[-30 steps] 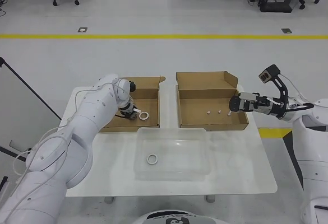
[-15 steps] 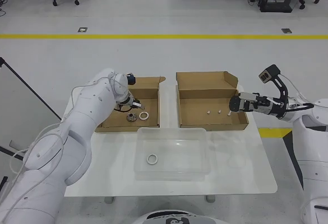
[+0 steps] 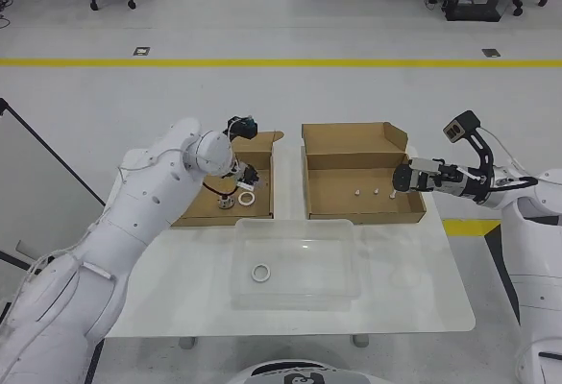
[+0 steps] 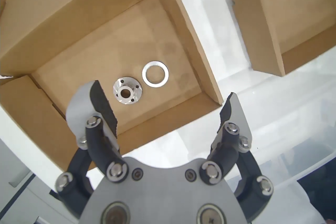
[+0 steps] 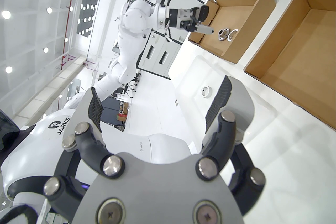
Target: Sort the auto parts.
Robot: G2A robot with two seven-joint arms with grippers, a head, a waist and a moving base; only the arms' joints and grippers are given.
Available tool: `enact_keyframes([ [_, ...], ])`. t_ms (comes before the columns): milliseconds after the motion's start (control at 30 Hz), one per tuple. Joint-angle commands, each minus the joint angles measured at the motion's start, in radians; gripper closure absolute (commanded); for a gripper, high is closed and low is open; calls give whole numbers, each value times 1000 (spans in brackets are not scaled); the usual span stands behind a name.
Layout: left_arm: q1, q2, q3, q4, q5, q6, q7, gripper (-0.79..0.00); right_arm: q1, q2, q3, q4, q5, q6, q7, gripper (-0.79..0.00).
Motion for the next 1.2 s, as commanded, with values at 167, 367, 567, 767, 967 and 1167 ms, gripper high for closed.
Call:
enact_keyframes([
  [167,327,107,-211,-532,108,-103,-110,-785,0,0,0,0,0,0,0,-785],
  [367,441,136,-267,-653,121,-224,-110,-785,0,0,0,0,0,0,0,-785],
  [567,470,148,-249,-689,75,-406,-131,-785,0,0,0,0,0,0,0,-785],
  [767,448,168,-184,-695,57,-495,-90,-785,0,0,0,0,0,0,0,-785],
  [967,427,183,-156,-679,67,-505,-80,-785,0,0,0,0,0,0,0,-785],
  [1167,432,183,-145,-682,68,-515,-70,-785,0,0,0,0,0,0,0,-785],
])
